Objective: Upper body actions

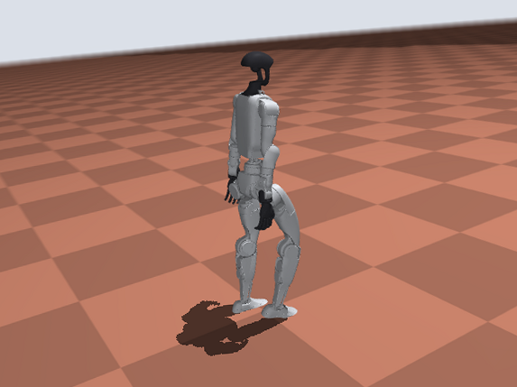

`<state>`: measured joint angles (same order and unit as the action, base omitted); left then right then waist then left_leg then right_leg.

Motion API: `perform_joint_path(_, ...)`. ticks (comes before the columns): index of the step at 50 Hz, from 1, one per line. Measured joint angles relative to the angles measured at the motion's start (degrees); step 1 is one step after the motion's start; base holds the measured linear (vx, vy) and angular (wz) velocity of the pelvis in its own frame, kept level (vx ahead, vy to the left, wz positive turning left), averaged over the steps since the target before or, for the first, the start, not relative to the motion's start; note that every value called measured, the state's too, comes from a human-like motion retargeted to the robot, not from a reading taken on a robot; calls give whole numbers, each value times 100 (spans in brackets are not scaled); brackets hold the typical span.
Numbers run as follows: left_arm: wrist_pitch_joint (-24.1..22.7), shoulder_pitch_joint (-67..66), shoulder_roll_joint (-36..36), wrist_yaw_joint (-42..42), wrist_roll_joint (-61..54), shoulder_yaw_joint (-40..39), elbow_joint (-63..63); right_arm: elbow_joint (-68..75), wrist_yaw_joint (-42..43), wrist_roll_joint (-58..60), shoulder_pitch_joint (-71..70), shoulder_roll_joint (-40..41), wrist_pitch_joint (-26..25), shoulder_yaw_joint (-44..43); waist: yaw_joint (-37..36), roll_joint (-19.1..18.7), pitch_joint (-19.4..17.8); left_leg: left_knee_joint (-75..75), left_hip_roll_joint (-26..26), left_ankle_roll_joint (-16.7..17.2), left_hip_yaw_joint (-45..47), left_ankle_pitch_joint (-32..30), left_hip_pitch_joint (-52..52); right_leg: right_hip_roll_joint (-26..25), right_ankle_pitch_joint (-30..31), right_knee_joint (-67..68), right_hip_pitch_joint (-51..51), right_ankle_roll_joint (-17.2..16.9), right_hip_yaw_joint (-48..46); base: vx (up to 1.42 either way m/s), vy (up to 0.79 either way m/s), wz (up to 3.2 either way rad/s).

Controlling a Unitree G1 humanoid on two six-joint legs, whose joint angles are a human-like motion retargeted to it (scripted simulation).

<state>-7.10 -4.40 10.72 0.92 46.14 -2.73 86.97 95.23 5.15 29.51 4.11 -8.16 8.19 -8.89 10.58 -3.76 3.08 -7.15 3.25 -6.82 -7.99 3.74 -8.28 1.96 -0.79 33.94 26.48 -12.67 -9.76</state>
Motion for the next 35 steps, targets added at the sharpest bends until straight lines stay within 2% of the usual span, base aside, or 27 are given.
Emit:
perform_joint_path(2,365,114,35,-192,353,-22,95,161,-215,-56,-108,16,-186,28,-49,124,-58,50,76,-3,18,29,89,52,238,-558,-284,214,264,2,-15,10)
perform_joint_path(5,876,210,16,-255,623,-141,298,215,-385,51,-139,65,-446,5,-150,300,-126,161,187,73,17,60,328,122,627,-1685,-861,734,635,7,-22,-5)
perform_joint_path(7,864,191,-2,-212,462,-169,393,155,-256,193,-102,95,-360,63,-331,330,-63,202,137,162,145,142,413,-97,-126,-2041,-1137,1251,665,11,-23,-50)
perform_joint_path(8,807,160,-23,-198,352,-199,421,122,-163,287,-82,119,-312,105,-402,360,-23,197,132,199,207,180,438,-105,-186,-2209,-1202,1494,395,15,-23,-56)
perform_joint_path(9,780,133,-65,-215,247,-235,415,96,-92,387,-99,140,-322,128,-466,395,-18,167,143,229,270,208,458,-70,-127,-2408,-1298,1590,179,15,-32,-50)
perform_joint_path(10,768,107,-116,-246,146,-274,392,74,-32,492,-134,160,-360,142,-526,433,-29,125,161,256,332,231,474,-12,-7,-2624,-1409,1613,-8,11,-33,-31)
perform_joint_path(12,763,62,-274,-238,-55,-293,340,29,-17,701,-222,151,-504,78,-528,397,-105,-57,130,370,317,213,440,-201,104,-2715,-1438,1548,606,7,-21,19)
perform_joint_path(17,508,224,-451,354,-577,39,347,-96,-49,671,-440,72,-470,210,-93,357,-138,-997,175,848,66,-177,-64,-1,295,-3237,-1703,1569,-226,-1,-14,87)
perform_joint_path(20,743,296,-504,898,-206,101,158,-180,-120,592,-526,150,-547,106,-233,493,-108,-1833,129,1255,440,-601,-531,51,292,-3270,-1656,1588,-113,0,-22,19)
perform_joint_path(23,1129,372,-588,1940,-304,41,117,-198,-287,592,-672,134,-527,82,-335,732,-127,-2952,34,1166,1239,-700,-1063,287,328,-3245,-1618,1615,-137,-4,-12,3)
perform_joint_path(26,1139,445,-625,2636,-824,-52,224,-223,-377,683,-799,39,-603,149,-281,814,-74,-4212,-11,1088,1613,-451,-1599,380,371,-3191,-1529,1775,-45,0,0,0)
perform_joint_path(32,1007,447,-523,2240,-1027,-186,309,-377,-235,776,-799,-48,-569,113,-308,930,85,-5934,362,1315,1534,-370,-2433,437,230,-2966,-1307,2031,195,1,-2,-4)
perform_joint_path(35,987,466,-436,2039,-919,-155,342,-358,-272,701,-805,-65,-561,85,-414,924,93,-6149,343,1325,1568,-320,-2565,430,23,-2658,-1152,2146,71,0,-3,-31)
